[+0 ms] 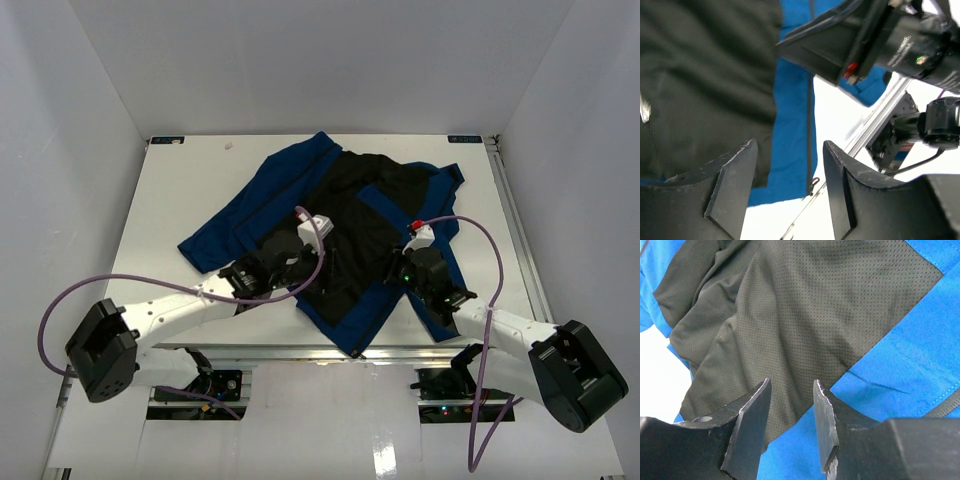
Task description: Zip up the jacket
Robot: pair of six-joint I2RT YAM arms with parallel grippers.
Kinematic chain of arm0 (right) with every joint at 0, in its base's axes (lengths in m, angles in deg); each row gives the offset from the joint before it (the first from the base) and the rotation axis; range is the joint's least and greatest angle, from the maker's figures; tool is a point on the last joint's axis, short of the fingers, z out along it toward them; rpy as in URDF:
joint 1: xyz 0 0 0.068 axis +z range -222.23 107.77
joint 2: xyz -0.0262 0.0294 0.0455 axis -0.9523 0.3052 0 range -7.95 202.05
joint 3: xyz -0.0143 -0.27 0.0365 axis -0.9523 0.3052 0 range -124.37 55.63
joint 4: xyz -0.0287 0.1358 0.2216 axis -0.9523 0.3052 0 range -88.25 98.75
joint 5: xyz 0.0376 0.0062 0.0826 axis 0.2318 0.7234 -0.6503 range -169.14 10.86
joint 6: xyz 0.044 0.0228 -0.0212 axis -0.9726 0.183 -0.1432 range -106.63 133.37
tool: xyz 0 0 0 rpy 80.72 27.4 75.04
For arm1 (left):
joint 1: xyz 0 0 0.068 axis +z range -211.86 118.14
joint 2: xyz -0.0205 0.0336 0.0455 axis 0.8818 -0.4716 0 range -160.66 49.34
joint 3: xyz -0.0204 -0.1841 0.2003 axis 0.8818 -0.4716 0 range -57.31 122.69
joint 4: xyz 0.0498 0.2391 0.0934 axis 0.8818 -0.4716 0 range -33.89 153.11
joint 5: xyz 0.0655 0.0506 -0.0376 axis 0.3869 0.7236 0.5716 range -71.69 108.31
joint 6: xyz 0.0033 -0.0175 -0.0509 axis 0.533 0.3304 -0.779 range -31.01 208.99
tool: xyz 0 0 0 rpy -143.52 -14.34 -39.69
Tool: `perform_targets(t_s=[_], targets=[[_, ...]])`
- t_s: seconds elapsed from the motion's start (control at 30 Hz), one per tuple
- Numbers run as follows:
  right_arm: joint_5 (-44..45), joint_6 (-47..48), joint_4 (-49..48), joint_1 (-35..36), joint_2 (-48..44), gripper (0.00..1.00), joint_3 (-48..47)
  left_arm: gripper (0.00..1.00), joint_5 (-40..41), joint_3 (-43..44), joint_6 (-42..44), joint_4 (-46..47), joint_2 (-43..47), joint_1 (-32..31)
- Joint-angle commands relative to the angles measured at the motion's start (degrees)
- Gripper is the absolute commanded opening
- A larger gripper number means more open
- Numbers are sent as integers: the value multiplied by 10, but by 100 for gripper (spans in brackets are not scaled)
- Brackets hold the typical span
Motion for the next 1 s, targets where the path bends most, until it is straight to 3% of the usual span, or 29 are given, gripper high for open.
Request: perform_targets(t_s=[0.0,0.3,0.57,0.97], targets=[[13,12,-5,5,-34,48,0,65,-65,104,102,-97,-74,-22],[256,-48,157,-26,-154,58,-34,65,55,256,141,-161,-252,-102],[153,-61,188,-174,-170,64,-41,69,171,305,151,-171,-349,-156],[98,-47,187,-219,-193,67,-21,76,247,370,154,-201,-461,-196]])
